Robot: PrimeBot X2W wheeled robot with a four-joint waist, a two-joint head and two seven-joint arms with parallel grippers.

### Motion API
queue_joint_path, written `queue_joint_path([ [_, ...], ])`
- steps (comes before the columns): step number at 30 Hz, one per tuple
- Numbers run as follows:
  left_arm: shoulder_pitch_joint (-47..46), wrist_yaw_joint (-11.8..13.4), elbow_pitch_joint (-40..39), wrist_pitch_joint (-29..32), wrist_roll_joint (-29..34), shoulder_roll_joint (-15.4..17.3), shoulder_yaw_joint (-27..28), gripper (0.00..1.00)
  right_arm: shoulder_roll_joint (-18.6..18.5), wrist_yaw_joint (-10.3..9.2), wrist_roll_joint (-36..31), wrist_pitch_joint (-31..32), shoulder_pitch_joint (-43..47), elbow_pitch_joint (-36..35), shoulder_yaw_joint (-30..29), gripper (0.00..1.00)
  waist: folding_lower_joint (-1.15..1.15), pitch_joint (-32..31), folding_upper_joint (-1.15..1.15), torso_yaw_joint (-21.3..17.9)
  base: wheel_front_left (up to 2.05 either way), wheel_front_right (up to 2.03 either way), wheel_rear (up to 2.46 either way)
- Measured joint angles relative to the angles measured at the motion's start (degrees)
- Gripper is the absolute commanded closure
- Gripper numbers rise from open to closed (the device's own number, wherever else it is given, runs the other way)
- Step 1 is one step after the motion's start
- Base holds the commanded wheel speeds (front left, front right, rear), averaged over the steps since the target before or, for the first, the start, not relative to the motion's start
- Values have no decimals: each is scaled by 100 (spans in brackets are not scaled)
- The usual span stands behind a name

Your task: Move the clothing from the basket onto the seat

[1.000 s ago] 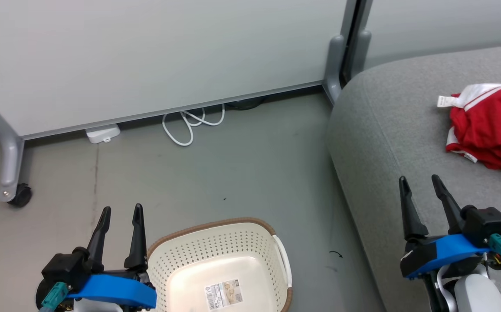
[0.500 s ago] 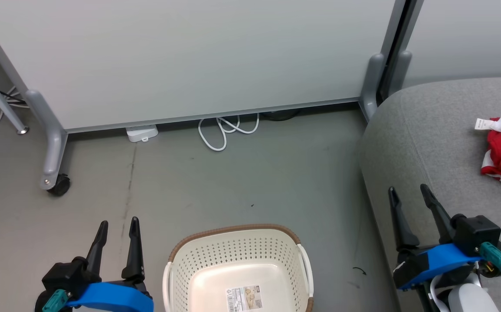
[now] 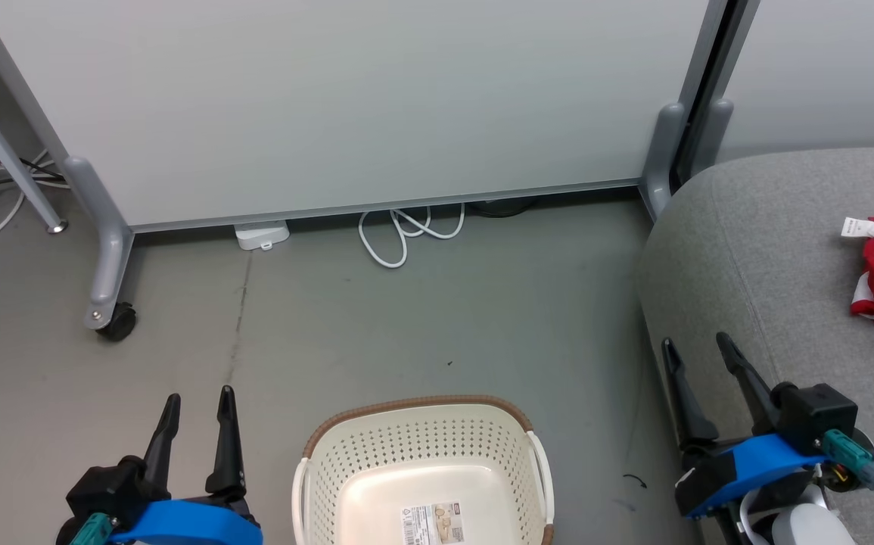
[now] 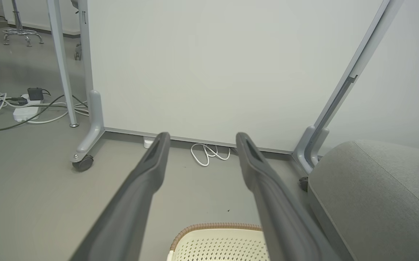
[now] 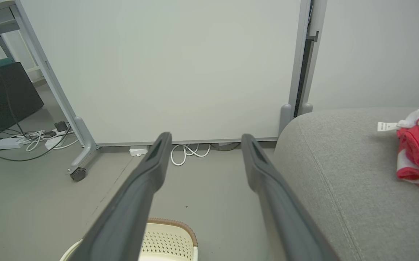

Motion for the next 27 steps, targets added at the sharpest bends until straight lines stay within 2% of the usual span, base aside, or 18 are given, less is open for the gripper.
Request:
queue_joint_path([
  [16, 18, 0, 20, 0, -20, -11, 1, 0, 0, 0, 66, 16, 30, 1, 49, 0, 0, 19, 0, -30, 0, 0, 0],
  [17, 25, 0, 52, 3, -20, -20, -2, 100, 1, 0, 66, 18, 34, 33, 49, 100, 0, 19, 0, -31, 0, 0, 0],
  [24, 270, 0, 388, 42, -26, -118, -21, 100, 10, 0, 73, 26, 206, 401, 51, 100, 2, 19, 0, -32, 0, 0, 0],
  [27, 308, 0, 416, 122, -243, -135, -8, 100, 15, 0, 305, 85, 237, 448, 30, 100, 1, 14, 0, -36, 0, 0, 0],
])
